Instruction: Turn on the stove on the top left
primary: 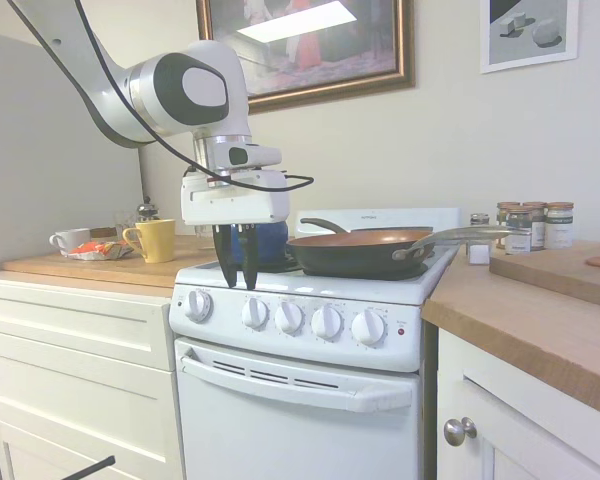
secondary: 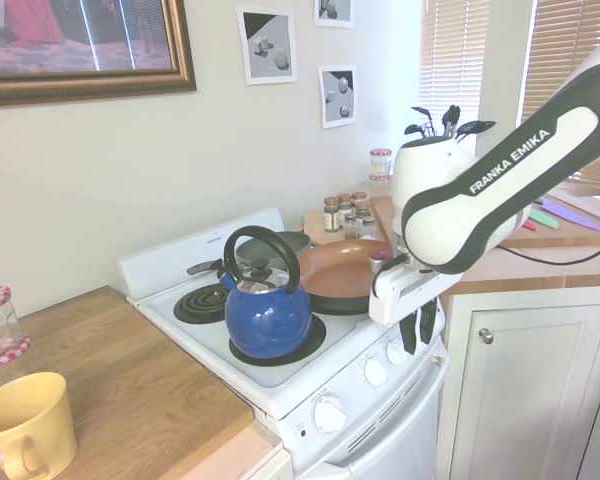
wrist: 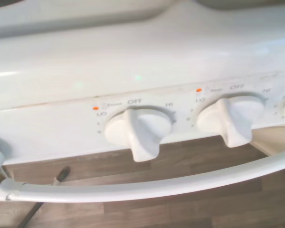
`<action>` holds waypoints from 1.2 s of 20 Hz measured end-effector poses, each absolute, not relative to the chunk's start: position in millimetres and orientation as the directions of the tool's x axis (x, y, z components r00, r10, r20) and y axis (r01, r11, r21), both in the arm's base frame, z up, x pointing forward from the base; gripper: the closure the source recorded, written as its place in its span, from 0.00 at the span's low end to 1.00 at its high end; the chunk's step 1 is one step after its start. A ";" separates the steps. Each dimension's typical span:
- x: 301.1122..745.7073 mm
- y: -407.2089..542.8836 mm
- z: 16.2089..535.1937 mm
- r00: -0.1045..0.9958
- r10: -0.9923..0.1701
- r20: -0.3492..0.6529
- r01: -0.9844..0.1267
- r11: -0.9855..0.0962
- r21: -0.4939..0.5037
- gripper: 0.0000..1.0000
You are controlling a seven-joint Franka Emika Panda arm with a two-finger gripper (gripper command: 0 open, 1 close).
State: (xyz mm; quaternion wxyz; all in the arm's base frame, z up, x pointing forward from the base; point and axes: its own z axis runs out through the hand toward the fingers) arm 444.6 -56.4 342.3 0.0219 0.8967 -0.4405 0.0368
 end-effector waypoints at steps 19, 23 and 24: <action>462.4 -73.7 312.9 0.570 -0.807 0.155 -0.819 -0.573 0.027 1.00; 467.3 -76.6 309.9 0.570 -0.806 0.162 -0.819 -0.573 0.029 1.00; 468.2 -77.5 308.8 0.570 -0.805 0.163 -0.818 -0.574 0.030 1.00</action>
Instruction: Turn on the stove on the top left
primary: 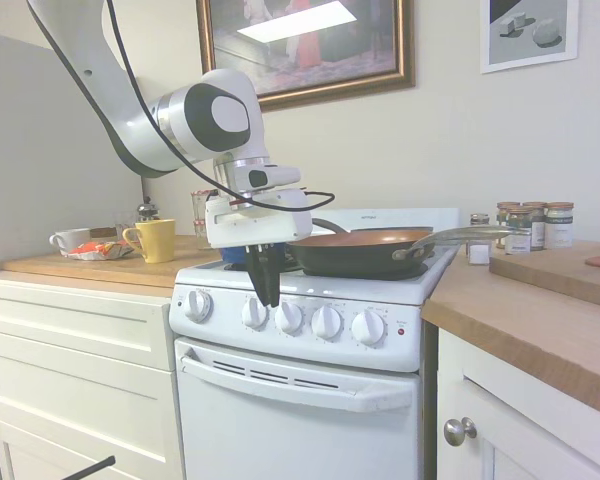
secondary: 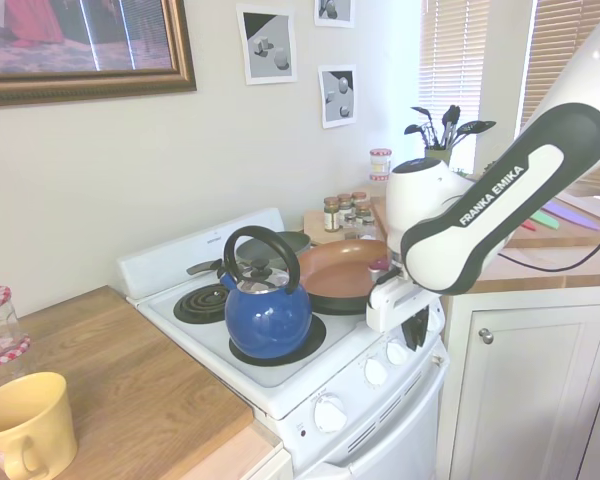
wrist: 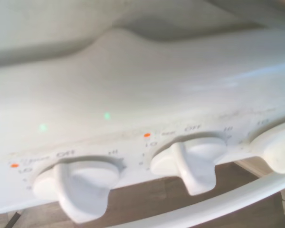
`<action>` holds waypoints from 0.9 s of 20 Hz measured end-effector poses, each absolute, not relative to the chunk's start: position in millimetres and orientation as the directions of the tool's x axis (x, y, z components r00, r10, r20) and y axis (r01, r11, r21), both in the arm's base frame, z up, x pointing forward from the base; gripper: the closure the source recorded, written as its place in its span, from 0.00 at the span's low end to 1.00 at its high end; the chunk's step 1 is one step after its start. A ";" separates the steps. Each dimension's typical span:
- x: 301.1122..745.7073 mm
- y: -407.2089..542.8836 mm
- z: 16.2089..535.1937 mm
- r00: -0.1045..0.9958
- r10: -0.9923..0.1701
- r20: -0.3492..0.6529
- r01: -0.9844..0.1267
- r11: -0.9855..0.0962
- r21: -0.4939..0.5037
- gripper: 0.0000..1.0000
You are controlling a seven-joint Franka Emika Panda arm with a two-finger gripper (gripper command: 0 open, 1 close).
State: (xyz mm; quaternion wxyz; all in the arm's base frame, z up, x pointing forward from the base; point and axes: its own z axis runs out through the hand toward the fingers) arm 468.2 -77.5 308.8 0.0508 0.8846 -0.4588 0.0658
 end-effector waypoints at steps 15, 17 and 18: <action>484.6 -79.3 301.7 0.581 -0.793 0.184 -0.808 -0.589 0.015 1.00; 485.1 -78.1 301.2 0.583 -0.791 0.185 -0.806 -0.591 0.014 1.00; 485.2 -77.7 300.9 0.584 -0.791 0.185 -0.806 -0.592 0.014 1.00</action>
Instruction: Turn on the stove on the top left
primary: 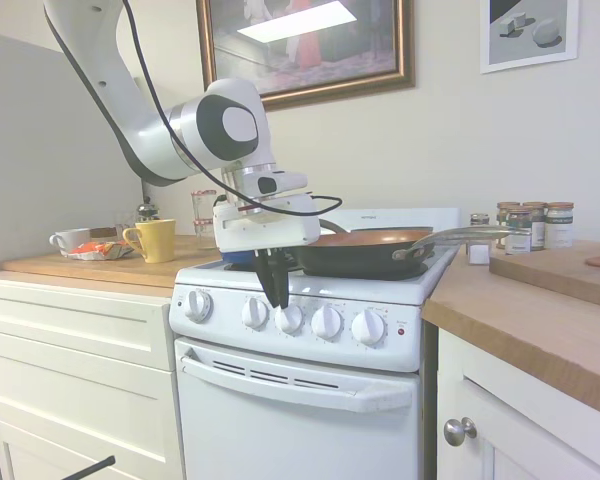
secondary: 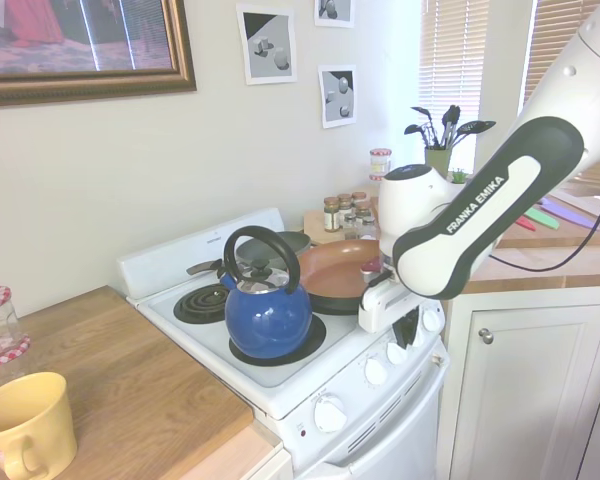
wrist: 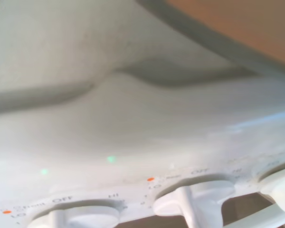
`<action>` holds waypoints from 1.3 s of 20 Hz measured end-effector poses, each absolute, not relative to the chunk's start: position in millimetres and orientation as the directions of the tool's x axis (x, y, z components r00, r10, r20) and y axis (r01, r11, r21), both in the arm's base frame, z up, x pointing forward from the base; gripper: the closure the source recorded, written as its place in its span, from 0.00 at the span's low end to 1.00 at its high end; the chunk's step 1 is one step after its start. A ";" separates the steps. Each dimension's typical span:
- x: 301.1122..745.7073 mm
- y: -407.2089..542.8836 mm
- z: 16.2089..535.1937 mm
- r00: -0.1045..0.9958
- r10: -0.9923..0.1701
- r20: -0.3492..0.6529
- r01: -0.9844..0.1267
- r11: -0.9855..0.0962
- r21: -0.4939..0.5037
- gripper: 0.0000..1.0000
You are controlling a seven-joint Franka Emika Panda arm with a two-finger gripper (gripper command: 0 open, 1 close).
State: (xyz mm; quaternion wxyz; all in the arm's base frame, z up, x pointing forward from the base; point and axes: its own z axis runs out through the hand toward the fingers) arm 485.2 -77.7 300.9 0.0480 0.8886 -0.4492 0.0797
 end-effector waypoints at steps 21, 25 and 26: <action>488.0 -85.4 296.0 0.577 -0.793 0.196 -0.807 -0.590 -0.009 1.00; 488.6 -82.1 295.5 0.584 -0.787 0.197 -0.802 -0.597 -0.007 1.00; 488.8 -80.8 295.5 0.586 -0.786 0.197 -0.800 -0.599 -0.007 1.00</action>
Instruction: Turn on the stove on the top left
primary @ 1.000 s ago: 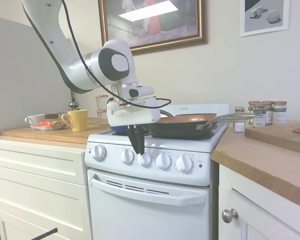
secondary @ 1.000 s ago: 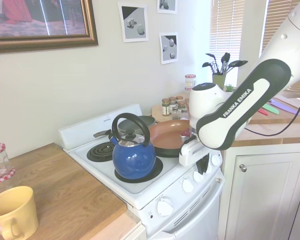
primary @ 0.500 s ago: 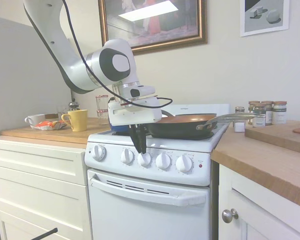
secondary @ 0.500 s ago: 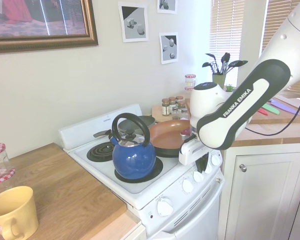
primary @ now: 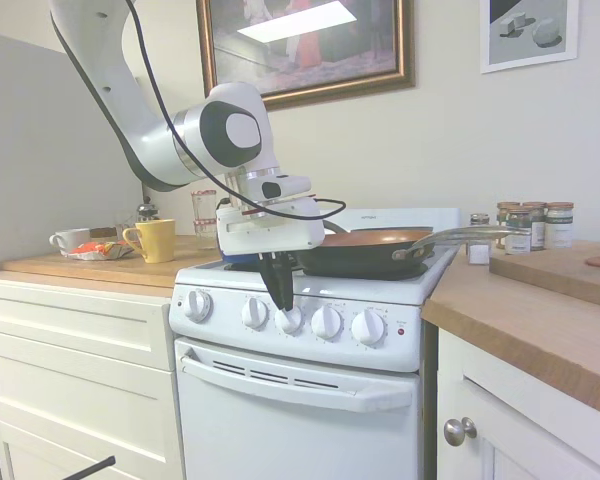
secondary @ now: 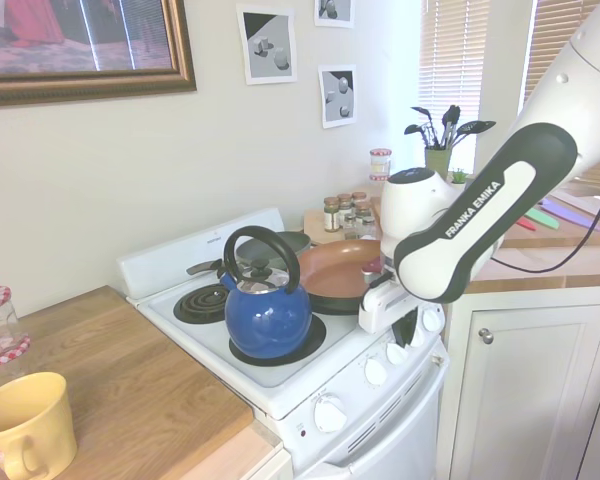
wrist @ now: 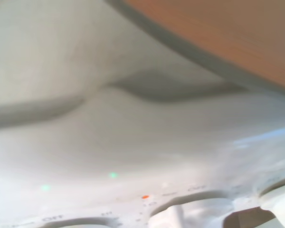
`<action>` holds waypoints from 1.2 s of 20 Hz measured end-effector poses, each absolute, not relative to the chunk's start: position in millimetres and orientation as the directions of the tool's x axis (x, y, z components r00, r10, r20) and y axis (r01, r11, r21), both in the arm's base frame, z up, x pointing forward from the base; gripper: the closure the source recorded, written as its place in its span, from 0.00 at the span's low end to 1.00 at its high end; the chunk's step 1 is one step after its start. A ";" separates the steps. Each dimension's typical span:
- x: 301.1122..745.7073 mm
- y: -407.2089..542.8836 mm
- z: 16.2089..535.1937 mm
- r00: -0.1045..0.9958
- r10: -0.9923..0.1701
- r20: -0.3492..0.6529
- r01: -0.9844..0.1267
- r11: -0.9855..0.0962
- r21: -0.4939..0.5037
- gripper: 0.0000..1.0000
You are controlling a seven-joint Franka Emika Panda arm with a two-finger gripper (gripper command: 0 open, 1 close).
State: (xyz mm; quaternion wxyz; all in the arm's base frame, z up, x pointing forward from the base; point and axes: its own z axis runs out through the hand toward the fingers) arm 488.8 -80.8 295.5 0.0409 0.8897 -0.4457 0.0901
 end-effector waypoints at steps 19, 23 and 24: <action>490.6 -67.8 291.4 0.606 -0.777 0.170 -0.787 -0.617 -0.018 1.00; 490.5 -69.9 291.7 0.606 -0.779 0.159 -0.786 -0.617 -0.028 1.00; 490.6 -70.4 291.8 0.607 -0.779 0.157 -0.786 -0.618 -0.032 1.00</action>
